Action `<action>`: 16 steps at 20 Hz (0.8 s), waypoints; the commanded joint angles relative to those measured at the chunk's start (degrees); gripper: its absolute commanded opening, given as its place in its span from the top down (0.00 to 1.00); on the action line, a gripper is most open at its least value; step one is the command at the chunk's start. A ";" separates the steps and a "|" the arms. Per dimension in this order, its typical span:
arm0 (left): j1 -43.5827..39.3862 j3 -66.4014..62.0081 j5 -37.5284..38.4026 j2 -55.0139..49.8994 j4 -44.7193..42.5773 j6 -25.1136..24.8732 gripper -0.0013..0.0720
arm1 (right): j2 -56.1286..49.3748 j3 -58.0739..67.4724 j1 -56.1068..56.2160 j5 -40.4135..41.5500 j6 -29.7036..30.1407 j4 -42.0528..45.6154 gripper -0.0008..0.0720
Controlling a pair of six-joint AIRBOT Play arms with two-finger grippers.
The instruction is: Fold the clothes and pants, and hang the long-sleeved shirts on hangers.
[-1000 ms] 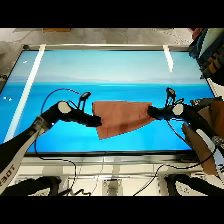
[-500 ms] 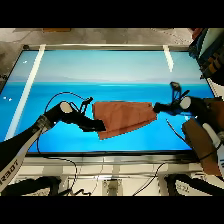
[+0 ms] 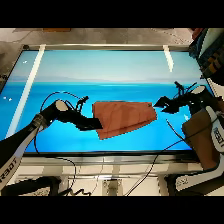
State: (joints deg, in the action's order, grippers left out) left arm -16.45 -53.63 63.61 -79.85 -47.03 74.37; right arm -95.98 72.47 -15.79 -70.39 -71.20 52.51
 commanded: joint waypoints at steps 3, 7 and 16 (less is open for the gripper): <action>0.15 -0.07 0.07 -0.02 0.00 0.00 0.03 | -7.30 0.87 1.68 3.58 2.67 -3.28 0.05; 0.15 -0.07 0.04 -0.04 -0.04 -0.04 0.03 | -8.85 0.85 2.47 1.36 1.22 -2.91 0.05; 0.17 -0.15 -4.83 -0.04 -0.92 -0.50 0.33 | -10.82 3.82 14.16 -4.68 13.42 -12.74 0.96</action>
State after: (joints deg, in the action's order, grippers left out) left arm -16.32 -53.69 60.97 -79.85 -47.16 74.15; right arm -106.85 74.28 -4.71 -74.32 -61.12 45.60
